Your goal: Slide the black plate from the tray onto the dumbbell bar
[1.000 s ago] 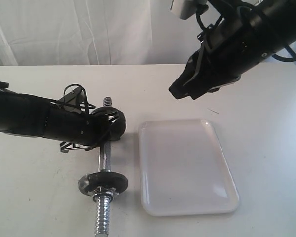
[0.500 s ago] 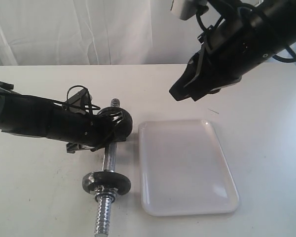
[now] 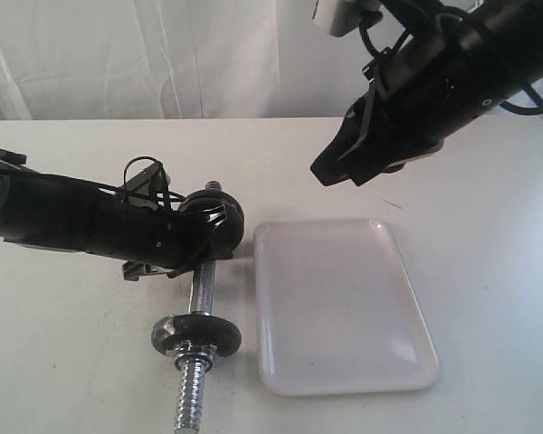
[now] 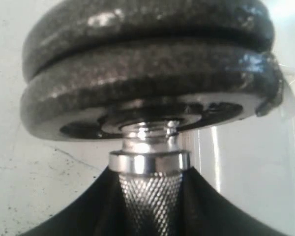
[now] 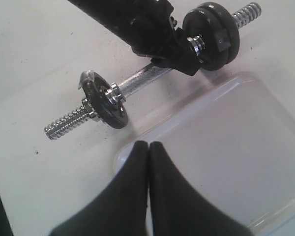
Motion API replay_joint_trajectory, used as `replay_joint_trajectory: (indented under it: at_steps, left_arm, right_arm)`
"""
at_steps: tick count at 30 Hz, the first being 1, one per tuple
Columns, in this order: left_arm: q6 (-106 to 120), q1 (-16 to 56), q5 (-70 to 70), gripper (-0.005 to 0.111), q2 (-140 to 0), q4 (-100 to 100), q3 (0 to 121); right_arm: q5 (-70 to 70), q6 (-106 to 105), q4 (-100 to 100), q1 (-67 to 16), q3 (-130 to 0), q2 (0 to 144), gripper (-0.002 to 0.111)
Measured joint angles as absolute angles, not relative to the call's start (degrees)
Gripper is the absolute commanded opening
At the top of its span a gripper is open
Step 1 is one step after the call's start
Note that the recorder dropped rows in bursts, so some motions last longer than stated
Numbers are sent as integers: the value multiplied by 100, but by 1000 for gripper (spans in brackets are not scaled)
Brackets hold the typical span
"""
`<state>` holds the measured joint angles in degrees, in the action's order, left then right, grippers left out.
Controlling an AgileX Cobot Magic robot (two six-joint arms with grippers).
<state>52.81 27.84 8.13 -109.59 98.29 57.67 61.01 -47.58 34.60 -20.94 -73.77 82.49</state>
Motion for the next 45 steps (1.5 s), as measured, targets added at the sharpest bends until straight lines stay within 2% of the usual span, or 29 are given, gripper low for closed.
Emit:
replay_joint_trajectory:
  at_steps: [17,24,26,35,41,45]
  left_arm:
    - [5281,2784,856,1,-10967,9829,5767]
    - [5241,2774,903,29,-10967,9829,5767]
    - [5186,2774,915,34,-10967,9818,5767]
    - [4957,2774,994,37,-10967,9796,5767]
    - [4889,2774,1238,49,-10957,9791,5767]
    - [4828,2784,1372,50,-10934,9781,5767]
  right_arm:
    - [6186,-4747,3460,-2094,-7377,8249,0]
    - [6200,-4747,3460,-2094,-7377,8249,0]
    - [6210,-4747,3460,-2094,-7377,8249,0]
    - [6238,-4747,3460,-2094,-7377,8249,0]
    - [6238,-4747,3460,-2094,-7377,8249,0]
    - [6238,-4747,3460,-2094,-7377,8249,0]
